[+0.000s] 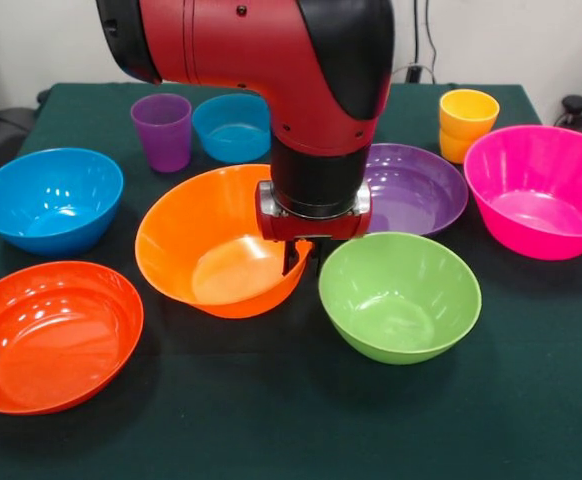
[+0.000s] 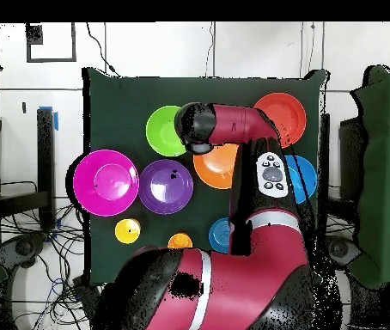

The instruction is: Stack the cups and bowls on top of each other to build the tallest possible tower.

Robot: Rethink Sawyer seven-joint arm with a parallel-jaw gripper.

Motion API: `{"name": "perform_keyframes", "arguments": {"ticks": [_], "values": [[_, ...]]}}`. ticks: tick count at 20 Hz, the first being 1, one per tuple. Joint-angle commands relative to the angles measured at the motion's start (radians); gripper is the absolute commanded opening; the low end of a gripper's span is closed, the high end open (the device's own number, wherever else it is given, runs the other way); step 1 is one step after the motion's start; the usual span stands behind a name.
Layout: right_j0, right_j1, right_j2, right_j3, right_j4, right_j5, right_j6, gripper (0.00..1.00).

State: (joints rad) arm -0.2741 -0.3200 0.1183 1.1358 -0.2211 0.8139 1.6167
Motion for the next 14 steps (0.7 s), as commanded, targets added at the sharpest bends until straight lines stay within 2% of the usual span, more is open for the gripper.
{"name": "perform_keyframes", "arguments": {"ticks": [1, 14], "values": [[0.025, 0.071, 0.125, -0.048, -0.053, -0.026, -0.124, 0.0], [0.028, 0.073, 0.125, -0.073, -0.054, 0.003, -0.129, 0.0]]}}
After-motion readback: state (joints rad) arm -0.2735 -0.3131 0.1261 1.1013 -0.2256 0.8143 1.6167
